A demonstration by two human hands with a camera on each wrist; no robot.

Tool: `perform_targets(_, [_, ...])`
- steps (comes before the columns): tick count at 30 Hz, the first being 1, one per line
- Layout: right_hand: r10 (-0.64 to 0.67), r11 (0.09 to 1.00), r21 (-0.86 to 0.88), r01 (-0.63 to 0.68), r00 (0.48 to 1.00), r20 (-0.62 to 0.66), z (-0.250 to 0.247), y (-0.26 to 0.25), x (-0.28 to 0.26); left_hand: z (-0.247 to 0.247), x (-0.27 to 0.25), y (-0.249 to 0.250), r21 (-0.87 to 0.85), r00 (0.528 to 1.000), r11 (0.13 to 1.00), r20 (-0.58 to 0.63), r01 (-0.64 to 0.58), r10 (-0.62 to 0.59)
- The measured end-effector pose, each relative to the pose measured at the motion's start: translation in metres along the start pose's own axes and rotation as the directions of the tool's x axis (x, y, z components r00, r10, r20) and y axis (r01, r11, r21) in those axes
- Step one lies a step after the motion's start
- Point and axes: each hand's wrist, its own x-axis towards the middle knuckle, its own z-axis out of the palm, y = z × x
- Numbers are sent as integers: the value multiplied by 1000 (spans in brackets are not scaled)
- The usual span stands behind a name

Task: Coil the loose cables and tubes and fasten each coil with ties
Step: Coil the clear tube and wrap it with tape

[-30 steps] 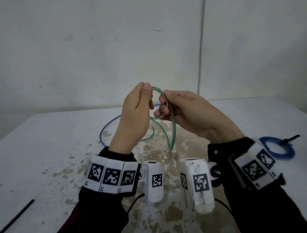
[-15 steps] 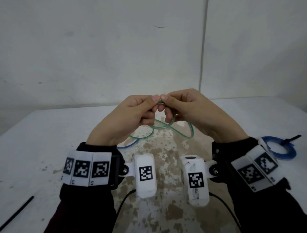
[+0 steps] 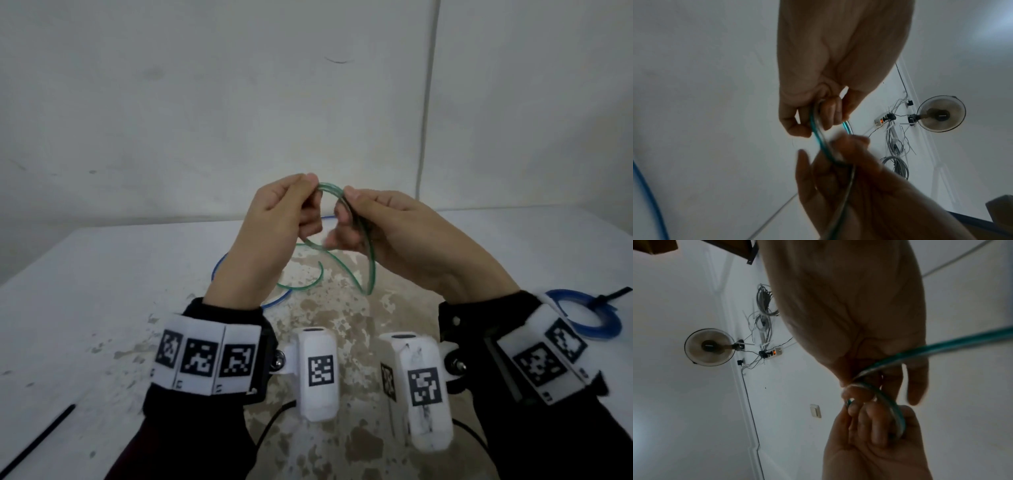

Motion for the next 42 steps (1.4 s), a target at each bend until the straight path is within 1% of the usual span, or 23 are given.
perform_targets(2, [-32, 997, -70, 29, 999, -39, -3, -1, 0, 1, 0, 2, -45, 990, 994, 109, 100, -94])
perform_targets(4, [-56, 979, -200, 48, 998, -32, -7, -2, -1, 0, -2, 2, 0, 958, 987, 238, 164, -159])
perform_targets(6, [-59, 960, -274, 54, 998, -10, -10, -4, -3, -2, -4, 1, 3, 942, 986, 294, 165, -159])
perform_targets(8, [-60, 947, -317, 51, 998, -19, -12, -5, -4, -2, -5, -1, -20, 940, 988, 312, 153, -140])
perform_targets(10, [-72, 954, -294, 58, 997, -37, -11, -6, -4, 3, -4, -1, -68, 943, 986, 308, 153, -126])
perform_targets(13, [-82, 991, -112, 76, 996, -47, -11, -7, -2, 12, -3, 0, -213, 975, 970, 211, 115, -70])
perform_targets(15, [-68, 996, -52, 66, 997, -44, -14, -8, -2, 15, -2, 2, -286, 976, 947, 195, 147, -92])
perform_targets(16, [-61, 996, -66, 58, 997, -43, -15, -8, -2, 15, -2, 2, -270, 968, 946, 219, 181, -122])
perform_targets(18, [-48, 991, -131, 43, 998, -36, -16, -6, -2, 15, -4, 1, -164, 948, 963, 271, 214, -165])
perform_targets(20, [-48, 987, -157, 41, 998, -45, -13, -3, 0, 15, -4, -1, -122, 957, 978, 259, 169, -133])
perform_targets(23, [-82, 996, -43, 80, 995, -59, -11, -1, 3, 12, -1, -1, -264, 990, 961, 134, 85, -50])
perform_targets(24, [-93, 996, -12, 92, 994, -52, -12, -2, 3, 12, 0, 0, -310, 992, 948, 115, 77, -43])
perform_targets(25, [-99, 995, 1, 99, 994, -45, -14, -2, 3, 11, 0, 0, -331, 991, 939, 123, 92, -54])
perform_targets(27, [-94, 995, -31, 93, 995, -43, -17, -2, 2, 11, 0, 0, -284, 976, 946, 190, 160, -108])
perform_targets(29, [-93, 990, -112, 87, 994, -52, -17, -1, 2, 11, -1, -2, -193, 964, 966, 236, 173, -126])
perform_targets(31, [-115, 987, -119, 108, 992, -56, -13, 0, 3, 12, -2, -3, -180, 975, 978, 211, 104, -65])
perform_targets(33, [-127, 991, -56, 125, 991, -46, -10, -1, 3, 12, -2, -2, -207, 989, 978, 145, 23, 7])
perform_targets(35, [-117, 993, 1, 117, 993, -23, -8, -3, 2, 12, -2, -1, -223, 993, 975, 114, 4, 22])
perform_targets(37, [-103, 995, -3, 103, 995, -17, -10, -3, 1, 10, -2, 0, -202, 986, 977, 163, 73, -40])
perform_targets(39, [-87, 992, -93, 85, 996, -16, -13, -1, 0, 5, -3, 1, -126, 960, 978, 248, 167, -132])
perform_targets(40, [-76, 987, -142, 74, 997, -7, -12, 0, 0, 2, -4, 1, -81, 946, 978, 282, 191, -162])
perform_targets(41, [-65, 984, -167, 65, 998, 1, -11, 1, 0, 0, -4, 2, -46, 940, 980, 297, 192, -170])
perform_targets(42, [-57, 985, -163, 57, 998, 1, -9, 1, 0, -1, -5, 2, -27, 944, 986, 293, 166, -151])
